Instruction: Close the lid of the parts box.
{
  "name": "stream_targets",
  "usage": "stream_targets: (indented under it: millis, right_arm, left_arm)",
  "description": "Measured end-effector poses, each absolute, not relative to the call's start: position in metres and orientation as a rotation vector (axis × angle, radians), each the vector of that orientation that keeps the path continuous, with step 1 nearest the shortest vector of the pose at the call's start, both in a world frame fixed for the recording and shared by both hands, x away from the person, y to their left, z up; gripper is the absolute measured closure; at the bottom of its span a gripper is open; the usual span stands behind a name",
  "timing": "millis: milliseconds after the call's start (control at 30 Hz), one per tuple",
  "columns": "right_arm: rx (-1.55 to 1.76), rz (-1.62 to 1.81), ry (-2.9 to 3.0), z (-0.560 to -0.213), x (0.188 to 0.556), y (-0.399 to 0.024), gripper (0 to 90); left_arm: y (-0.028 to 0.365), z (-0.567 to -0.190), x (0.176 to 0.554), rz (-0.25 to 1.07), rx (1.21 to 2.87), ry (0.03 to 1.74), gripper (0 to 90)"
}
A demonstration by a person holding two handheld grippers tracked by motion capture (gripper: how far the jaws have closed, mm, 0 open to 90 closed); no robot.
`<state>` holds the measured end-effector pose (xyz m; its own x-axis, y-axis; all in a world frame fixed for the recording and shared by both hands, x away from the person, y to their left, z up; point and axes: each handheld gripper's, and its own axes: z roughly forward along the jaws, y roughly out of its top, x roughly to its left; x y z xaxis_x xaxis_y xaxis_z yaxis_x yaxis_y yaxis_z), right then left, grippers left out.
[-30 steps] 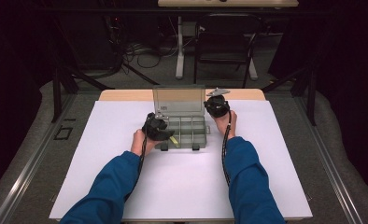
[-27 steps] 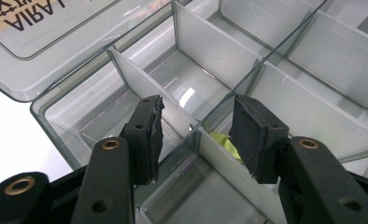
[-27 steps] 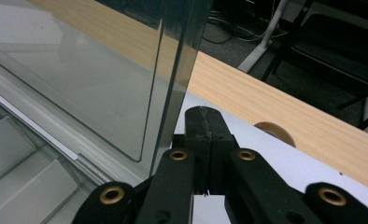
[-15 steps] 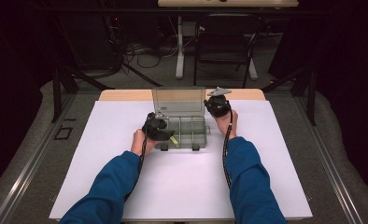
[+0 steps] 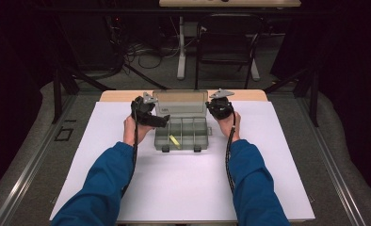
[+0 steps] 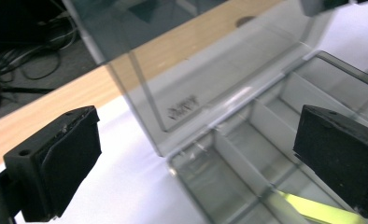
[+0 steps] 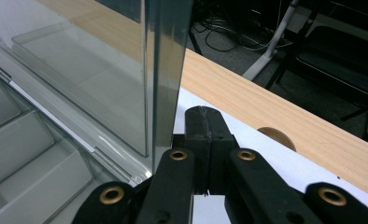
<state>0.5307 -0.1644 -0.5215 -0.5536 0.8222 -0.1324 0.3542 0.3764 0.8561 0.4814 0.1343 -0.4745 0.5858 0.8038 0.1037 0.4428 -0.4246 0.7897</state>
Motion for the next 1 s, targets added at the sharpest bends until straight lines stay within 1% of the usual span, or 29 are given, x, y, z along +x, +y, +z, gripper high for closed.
stream_targets:
  millis: [167, 200, 233, 267, 300, 333, 367, 400, 433, 567, 667, 733, 800, 1000]
  right_arm:
    - [0.997, 1.101, 2.087, -0.521, 0.528, -0.165, 90.0]
    - [0.994, 1.099, 2.085, -0.521, 0.528, -0.165, 90.0]
    - [0.993, 1.100, 2.086, -0.521, 0.527, -0.165, 90.0]
    - [0.991, 1.100, 2.088, -0.521, 0.527, -0.165, 90.0]
    - [0.987, 1.099, 2.088, -0.521, 0.527, -0.165, 90.0]
    - [0.985, 1.099, 2.089, -0.521, 0.527, -0.165, 90.0]
    - [0.983, 1.100, 2.090, -0.521, 0.526, -0.165, 90.0]
    - [0.981, 1.099, 2.091, -0.521, 0.526, -0.165, 90.0]
    - [0.979, 1.100, 2.092, -0.521, 0.526, -0.165, 90.0]
    - [0.975, 1.095, 2.094, -0.521, 0.526, -0.165, 90.0]
    - [0.972, 1.091, 2.097, -0.521, 0.526, -0.165, 90.0]
    - [0.968, 1.085, 2.103, -0.520, 0.526, -0.165, 90.0]
    - [0.974, 1.080, 2.110, -0.518, 0.525, -0.166, 90.0]
    - [1.010, 1.069, 2.129, -0.509, 0.518, -0.177, 81.1]
  left_arm:
    - [0.140, -0.461, 0.493, 0.631, 2.098, 0.997, 0.4]
    - [0.140, -0.459, 0.495, 0.629, 2.104, 0.989, 0.8]
    - [0.141, -0.456, 0.496, 0.643, 2.112, 0.979, 3.3]
    - [0.141, -0.453, 0.497, 0.652, 2.122, 0.957, 8.2]
    - [0.141, -0.452, 0.497, 0.660, 2.119, 0.955, 17.2]
    - [0.141, -0.450, 0.498, 0.678, 2.122, 0.960, 20.0]
    - [0.141, -0.448, 0.499, 0.691, 2.126, 0.961, 24.9]
    - [0.142, -0.447, 0.500, 0.702, 2.126, 0.959, 32.3]
    - [0.142, -0.446, 0.501, 0.710, 2.129, 0.950, 33.8]
    - [0.144, -0.446, 0.503, 0.683, 2.141, 0.916, 52.3]
    - [0.145, -0.445, 0.502, 0.671, 2.143, 0.887, 61.9]
    - [0.144, -0.445, 0.501, 0.698, 2.164, 0.861, 65.5]
    - [0.143, -0.445, 0.500, 0.710, 2.168, 0.851, 67.1]
    - [0.145, -0.447, 0.499, 0.687, 2.157, 0.854, 68.7]
